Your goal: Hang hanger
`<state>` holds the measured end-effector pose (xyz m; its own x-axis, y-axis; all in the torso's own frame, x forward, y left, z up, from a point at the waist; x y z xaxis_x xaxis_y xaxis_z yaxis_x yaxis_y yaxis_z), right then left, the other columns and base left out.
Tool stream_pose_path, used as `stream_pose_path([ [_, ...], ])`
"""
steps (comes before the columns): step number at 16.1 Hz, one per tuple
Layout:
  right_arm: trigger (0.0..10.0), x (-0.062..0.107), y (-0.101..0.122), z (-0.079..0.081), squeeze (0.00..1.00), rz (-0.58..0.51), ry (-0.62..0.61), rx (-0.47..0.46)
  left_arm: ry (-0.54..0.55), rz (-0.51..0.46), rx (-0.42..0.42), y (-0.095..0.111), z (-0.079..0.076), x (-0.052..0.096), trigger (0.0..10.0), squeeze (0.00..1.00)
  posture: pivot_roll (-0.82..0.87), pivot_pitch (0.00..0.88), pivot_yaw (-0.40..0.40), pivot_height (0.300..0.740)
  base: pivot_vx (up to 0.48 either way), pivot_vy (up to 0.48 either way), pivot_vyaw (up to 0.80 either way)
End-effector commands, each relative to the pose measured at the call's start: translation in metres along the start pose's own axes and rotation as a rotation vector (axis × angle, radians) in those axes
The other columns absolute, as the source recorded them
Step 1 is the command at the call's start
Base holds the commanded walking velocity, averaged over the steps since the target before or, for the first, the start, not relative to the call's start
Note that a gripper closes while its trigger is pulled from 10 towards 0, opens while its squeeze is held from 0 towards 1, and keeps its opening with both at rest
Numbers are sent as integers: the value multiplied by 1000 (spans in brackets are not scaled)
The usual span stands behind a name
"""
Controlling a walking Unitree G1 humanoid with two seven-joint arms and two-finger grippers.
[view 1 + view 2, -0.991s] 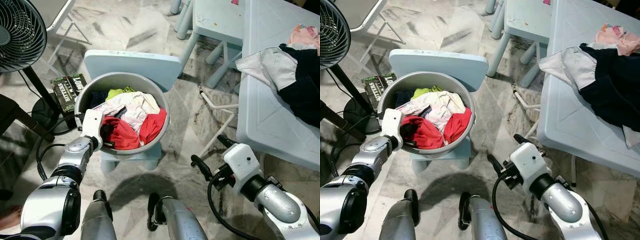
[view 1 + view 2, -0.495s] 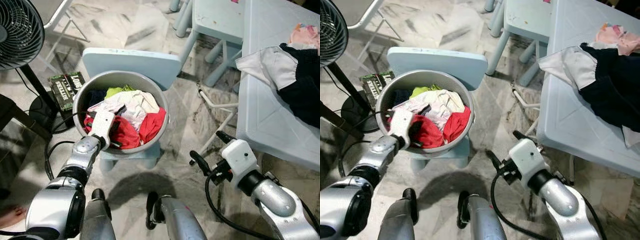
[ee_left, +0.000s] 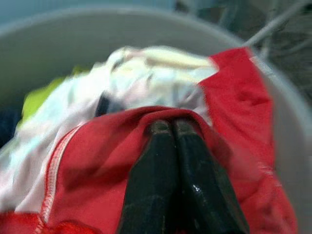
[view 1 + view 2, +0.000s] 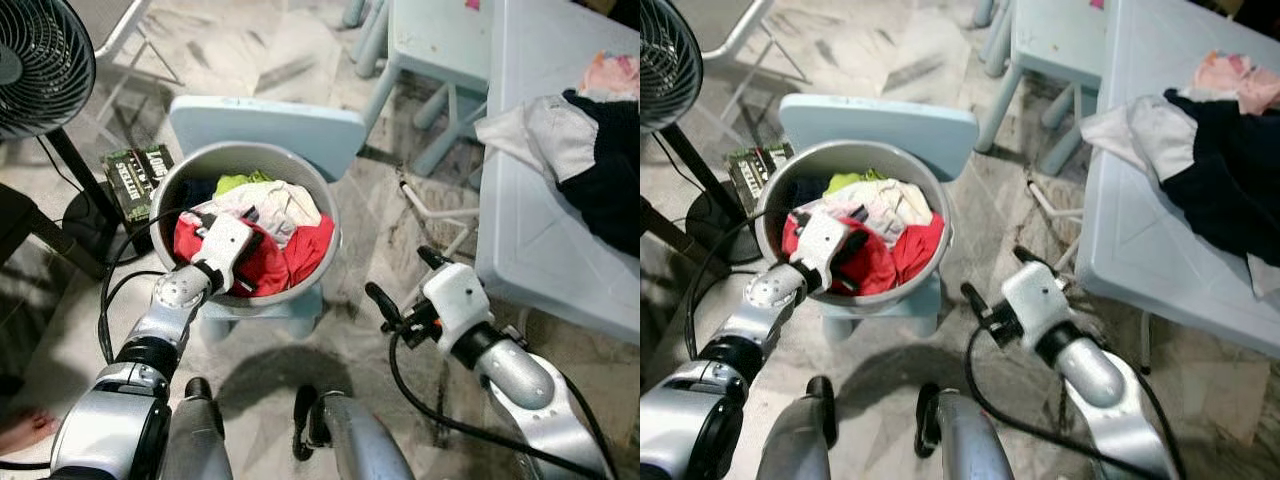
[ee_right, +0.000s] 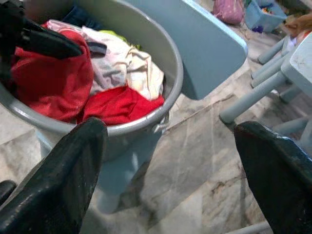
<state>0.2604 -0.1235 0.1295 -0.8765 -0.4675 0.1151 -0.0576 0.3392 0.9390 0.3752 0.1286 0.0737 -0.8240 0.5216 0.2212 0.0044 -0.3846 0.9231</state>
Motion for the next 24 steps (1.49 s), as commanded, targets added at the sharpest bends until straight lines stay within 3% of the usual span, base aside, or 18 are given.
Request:
stream_pose_path([
  [1,10000,-2,-6,0,0,12,-10,-1,-117,-24,-63,5,-22,-3,0,0,-140,231,-160,740,0,0,0],
  [3,10000,-8,-6,1,0,-7,-22,-2,-226,-35,-99,7,-44,0,0,0,-116,217,-147,740,0,0,0],
  [5,10000,-14,-6,2,0,-18,-31,-3,-281,-12,-133,2,-56,6,0,0,-98,204,-133,740,0,0,0],
  [6,10000,-19,-5,3,0,-33,-37,-6,-359,77,-170,-15,-68,15,0,0,-85,198,-125,740,0,0,0],
  [8,10000,-22,-4,3,0,-45,-46,-9,-401,135,-197,-28,-74,23,0,0,-80,197,-121,740,0,0,0],
  [9,10000,-25,-4,3,0,-51,-49,-10,-362,141,-254,-30,-68,23,0,0,-73,194,-119,740,0,0,0],
  [10,10000,-28,-3,5,0,-60,-45,-10,-166,118,-157,-21,-41,18,10000,1000,-61,190,-120,740,0,0,0],
  [12,10000,-31,-4,5,0,-67,-41,-11,70,88,-60,-10,-9,18,10000,1000,-44,181,-121,740,0,0,0],
  [14,10000,-36,-3,6,0,-79,-39,-13,231,84,66,-13,9,26,10000,1000,-29,168,-120,740,0,0,0],
  [15,10000,-37,-2,7,0,-84,-39,-13,265,87,89,-15,13,28,10000,1000,-29,168,-120,740,0,0,0],
  [16,10000,-42,0,7,0,-96,-41,-14,439,77,256,-23,29,40,10000,1000,-18,152,-114,740,0,0,0],
  [17,10000,-45,0,5,0,-105,-47,-15,518,47,336,-26,34,51,10000,1000,-7,137,-106,740,0,0,0],
  [18,10000,-45,0,5,0,-107,-49,-16,536,43,336,-26,35,53,10000,1000,-5,135,-105,740,0,0,0],
  [19,10000,-45,-2,3,0,-110,-61,-16,584,2,365,-27,34,68,10000,1000,-4,121,-96,740,0,0,0],
  [21,10000,-45,-1,0,0,-116,-82,-17,609,-9,380,-30,30,81,10000,1000,-5,109,-86,740,0,0,0],
  [24,10000,-51,-6,-7,0,-121,-128,-23,604,52,427,-42,15,94,10000,1000,27,76,-79,740,0,0,0],
])
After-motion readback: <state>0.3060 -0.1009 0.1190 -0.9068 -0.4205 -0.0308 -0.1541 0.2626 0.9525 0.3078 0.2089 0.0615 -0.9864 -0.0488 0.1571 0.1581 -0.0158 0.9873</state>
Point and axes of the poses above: a point about 5 cm out from each wrist's last joint towards the gripper, its own x axis pointing back from the gripper into the wrist, its own y axis along the axis of the wrist's last joint, z = x × y, the point moved 4 cm from there along -x, pointing out of the wrist towards the gripper
